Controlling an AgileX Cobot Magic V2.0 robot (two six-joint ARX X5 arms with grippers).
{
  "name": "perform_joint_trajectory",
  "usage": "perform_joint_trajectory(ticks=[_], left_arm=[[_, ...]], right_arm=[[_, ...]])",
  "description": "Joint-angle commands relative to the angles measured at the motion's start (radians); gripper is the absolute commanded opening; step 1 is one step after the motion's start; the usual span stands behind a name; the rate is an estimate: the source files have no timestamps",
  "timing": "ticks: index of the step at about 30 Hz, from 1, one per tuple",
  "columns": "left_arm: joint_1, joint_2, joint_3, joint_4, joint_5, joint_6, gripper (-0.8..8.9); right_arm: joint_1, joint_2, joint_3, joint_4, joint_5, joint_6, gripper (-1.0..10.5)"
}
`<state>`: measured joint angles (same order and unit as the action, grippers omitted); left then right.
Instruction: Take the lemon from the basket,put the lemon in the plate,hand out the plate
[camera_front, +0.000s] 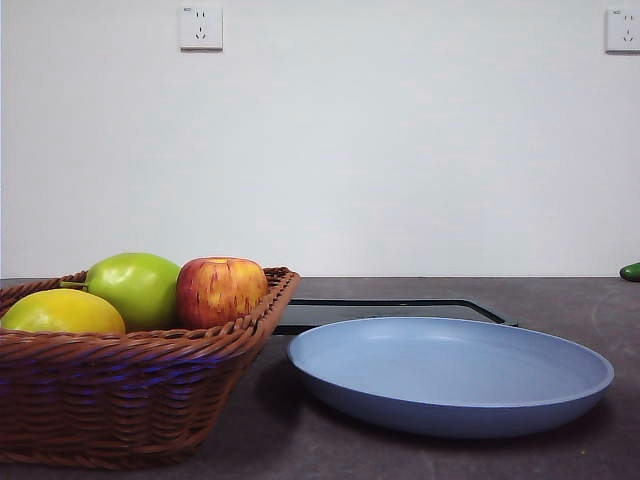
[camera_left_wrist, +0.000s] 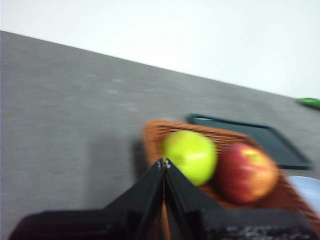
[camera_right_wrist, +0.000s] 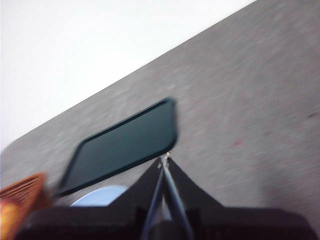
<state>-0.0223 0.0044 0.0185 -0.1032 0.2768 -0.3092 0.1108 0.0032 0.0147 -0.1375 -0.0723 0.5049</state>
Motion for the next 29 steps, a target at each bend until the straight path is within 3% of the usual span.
perform_joint_trajectory(ticks=[1,9,14,19,25,29], left_arm=[[0.002,-0.003,0.026,-0.014,0.031,-0.051,0.07],[0.002,0.093,0.248,-0.208,-0.013,-0.054,0.07],[0.002,0.233,0.388,-0.261,-0.004,-0.005,0.07],[0.000,0.401,0.515,-0.325,0.074,0.073,0.07],[-0.021,0.600,0.673,-0.480,0.124,0.122,0.07],[-0.060,0.725,0.785,-0.608,0.124,0.209,0.07]], right_arm=[[0.002,-0.002,0.024,0.000,-0.061,0.035,0.0],[0.002,0.087,0.256,-0.232,-0.057,0.000,0.0],[0.002,0.219,0.434,-0.375,-0.058,-0.097,0.0],[0.002,0.374,0.585,-0.467,-0.060,-0.163,0.0],[0.002,0.574,0.728,-0.544,-0.064,-0.307,0.0],[0.002,0.746,0.792,-0.612,-0.171,-0.382,0.0]])
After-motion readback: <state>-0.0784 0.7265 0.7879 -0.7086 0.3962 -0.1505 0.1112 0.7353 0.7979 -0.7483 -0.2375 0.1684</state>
